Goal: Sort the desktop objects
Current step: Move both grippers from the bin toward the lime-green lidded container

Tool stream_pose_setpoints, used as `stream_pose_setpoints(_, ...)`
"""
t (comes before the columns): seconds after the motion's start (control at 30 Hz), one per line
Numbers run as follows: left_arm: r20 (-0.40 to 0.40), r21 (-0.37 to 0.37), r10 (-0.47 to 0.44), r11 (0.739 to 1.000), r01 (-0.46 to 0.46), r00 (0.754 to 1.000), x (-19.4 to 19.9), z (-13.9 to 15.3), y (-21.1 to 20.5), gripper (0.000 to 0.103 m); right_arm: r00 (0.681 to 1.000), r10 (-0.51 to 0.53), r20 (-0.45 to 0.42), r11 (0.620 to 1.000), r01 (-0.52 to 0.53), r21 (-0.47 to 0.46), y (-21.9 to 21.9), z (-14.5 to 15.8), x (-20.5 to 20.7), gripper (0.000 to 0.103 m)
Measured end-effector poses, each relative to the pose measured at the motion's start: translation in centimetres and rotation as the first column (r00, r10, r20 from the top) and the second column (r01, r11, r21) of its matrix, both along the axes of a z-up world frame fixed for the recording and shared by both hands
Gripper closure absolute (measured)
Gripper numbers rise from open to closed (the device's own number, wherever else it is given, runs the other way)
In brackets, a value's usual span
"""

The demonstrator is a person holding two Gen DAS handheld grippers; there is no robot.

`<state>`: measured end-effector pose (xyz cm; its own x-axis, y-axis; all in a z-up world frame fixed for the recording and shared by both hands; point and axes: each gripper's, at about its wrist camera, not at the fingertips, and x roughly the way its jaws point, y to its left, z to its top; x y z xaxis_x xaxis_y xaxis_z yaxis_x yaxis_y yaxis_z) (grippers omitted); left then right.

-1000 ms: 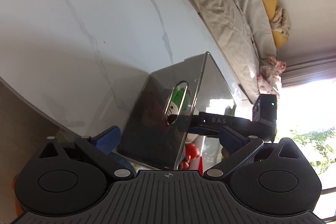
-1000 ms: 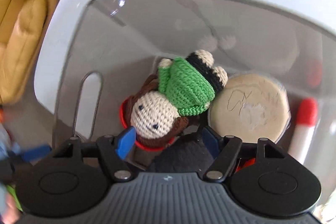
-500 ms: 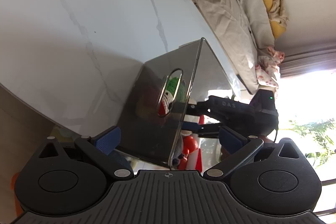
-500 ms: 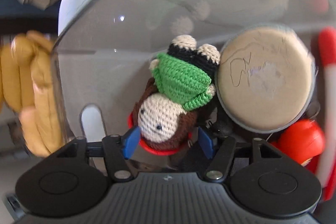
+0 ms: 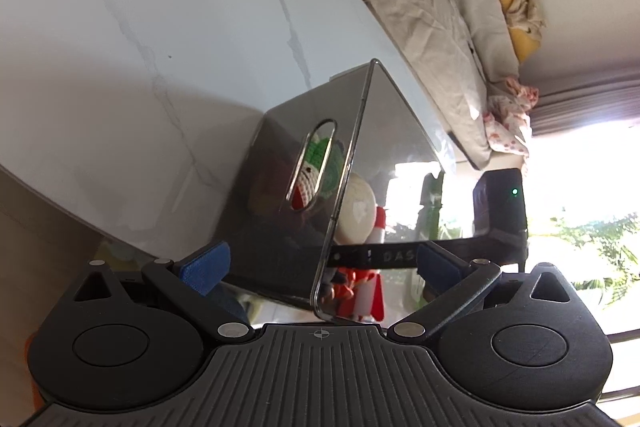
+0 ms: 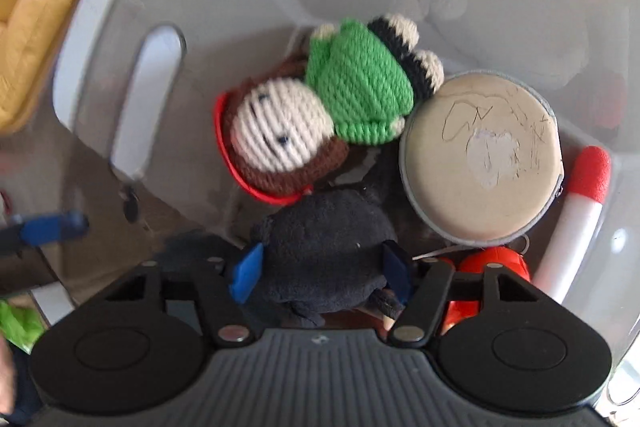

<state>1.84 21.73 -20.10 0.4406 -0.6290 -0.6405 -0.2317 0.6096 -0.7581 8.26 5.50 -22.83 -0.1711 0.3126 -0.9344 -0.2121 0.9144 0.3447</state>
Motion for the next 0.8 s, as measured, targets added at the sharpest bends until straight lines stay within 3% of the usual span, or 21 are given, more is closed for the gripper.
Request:
stream_pose_setpoints(0.03, -0.001, -0.001, 0.012, 1.0, -0.012, 1.0, 0.0, 0.0, 0.2, 0.0, 0.999, -0.05, -0.023, 0.998, 0.051, 0.042, -0.7, 0.1, 0.3, 0.059)
stream_pose_setpoints(0.1, -0.006, -0.002, 0.029, 1.0, -0.029, 1.0, 0.1, -0.1, 0.4, 0.0, 0.991, -0.121, -0.053, 0.986, 0.126, 0.112, -2.0, 0.0, 0.8, 0.06)
stream_pose_setpoints(0.17, -0.003, 0.004, 0.017, 1.0, -0.017, 1.0, 0.2, 0.2, 0.1, 0.0, 0.99, -0.138, -0.04, 0.984, 0.142, 0.112, -2.7, -0.2, 0.6, 0.06)
stream_pose_setpoints(0.3, 0.015, 0.044, -0.038, 0.998, 0.038, 0.999, 0.5, 1.6, -1.5, 0.0, 0.993, -0.113, -0.019, 0.989, 0.114, 0.097, -3.2, 0.1, -0.4, 0.045)
stream_pose_setpoints(0.4, 0.041, 0.095, -0.106, 0.99, 0.102, 0.993, 1.3, 3.3, -3.5, 0.0, 0.987, -0.149, 0.063, 0.975, 0.135, 0.177, -5.2, 3.5, -1.5, 0.039)
stream_pose_setpoints(0.47, 0.059, 0.135, -0.17, 0.978, 0.161, 0.984, 2.2, 4.5, -5.3, 0.0, 0.962, -0.188, 0.197, 0.964, 0.142, 0.224, -7.2, 6.9, -3.1, 0.034)
stream_pose_setpoints(0.53, 0.059, 0.245, -0.236, 0.945, 0.215, 0.97, 3.3, 5.8, -8.0, 0.0, 0.897, -0.252, 0.364, 0.951, 0.16, 0.265, -10.3, 11.0, -4.3, 0.027)
stream_pose_setpoints(0.6, 0.068, 0.344, -0.313, 0.898, 0.273, 0.947, 4.5, 6.7, -10.9, 0.0, 0.798, -0.344, 0.496, 0.929, 0.209, 0.306, -14.2, 14.3, -6.5, 0.023)
stream_pose_setpoints(0.7, 0.048, 0.36, -0.421, 0.853, 0.377, 0.906, 6.1, 7.0, -15.3, 0.0, 0.662, -0.48, 0.575, 0.874, 0.306, 0.377, -18.3, 14.3, -10.0, 0.015)
stream_pose_setpoints(0.8, 0.011, 0.512, -0.539, 0.727, 0.458, 0.842, 7.0, 6.8, -20.5, 0.0, 0.499, -0.596, 0.629, 0.803, 0.383, 0.457, -22.5, 14.3, -13.4, 0.011)
